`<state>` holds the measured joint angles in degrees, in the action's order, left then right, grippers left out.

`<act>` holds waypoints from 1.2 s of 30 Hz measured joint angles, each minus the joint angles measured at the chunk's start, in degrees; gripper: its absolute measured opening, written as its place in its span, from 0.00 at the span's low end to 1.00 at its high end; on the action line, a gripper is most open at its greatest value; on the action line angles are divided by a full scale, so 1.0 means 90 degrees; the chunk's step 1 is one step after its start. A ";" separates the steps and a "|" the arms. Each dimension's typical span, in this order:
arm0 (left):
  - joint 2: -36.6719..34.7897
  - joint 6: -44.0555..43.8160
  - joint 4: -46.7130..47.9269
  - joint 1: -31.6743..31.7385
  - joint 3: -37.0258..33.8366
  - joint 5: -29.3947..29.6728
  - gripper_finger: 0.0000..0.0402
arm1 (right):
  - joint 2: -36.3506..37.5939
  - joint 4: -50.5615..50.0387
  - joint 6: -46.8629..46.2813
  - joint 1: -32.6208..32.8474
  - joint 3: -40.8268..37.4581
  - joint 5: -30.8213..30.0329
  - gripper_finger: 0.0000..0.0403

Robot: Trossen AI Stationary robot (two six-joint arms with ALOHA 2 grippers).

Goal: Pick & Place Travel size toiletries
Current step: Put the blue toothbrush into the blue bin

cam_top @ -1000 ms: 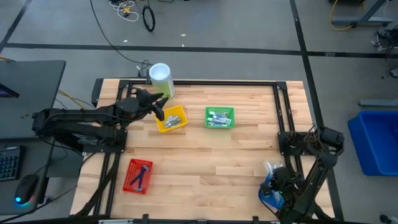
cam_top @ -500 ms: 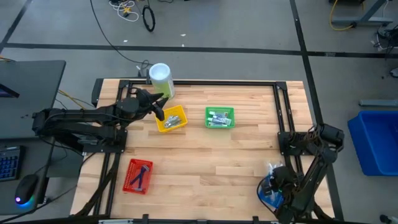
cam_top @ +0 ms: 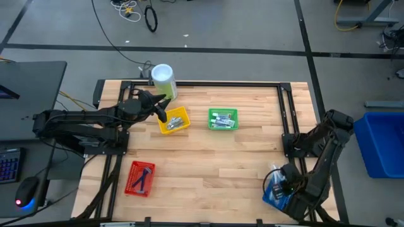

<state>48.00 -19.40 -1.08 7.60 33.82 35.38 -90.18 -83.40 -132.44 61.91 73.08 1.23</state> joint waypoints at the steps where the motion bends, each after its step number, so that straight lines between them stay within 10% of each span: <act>1: 0.0001 0.0000 0.0016 0.0000 0.0000 0.0000 0.42 | -0.0001 0.0010 -0.0035 0.0015 -0.0002 0.0288 0.32; 36: 0.0000 0.0371 0.0014 0.0000 0.0000 -0.0051 0.42 | -0.0263 0.2638 -0.0388 -0.0136 -0.1127 0.0266 0.01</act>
<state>48.00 -16.06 -0.95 7.59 33.82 34.92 -92.55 -59.65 -135.93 60.69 62.94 3.62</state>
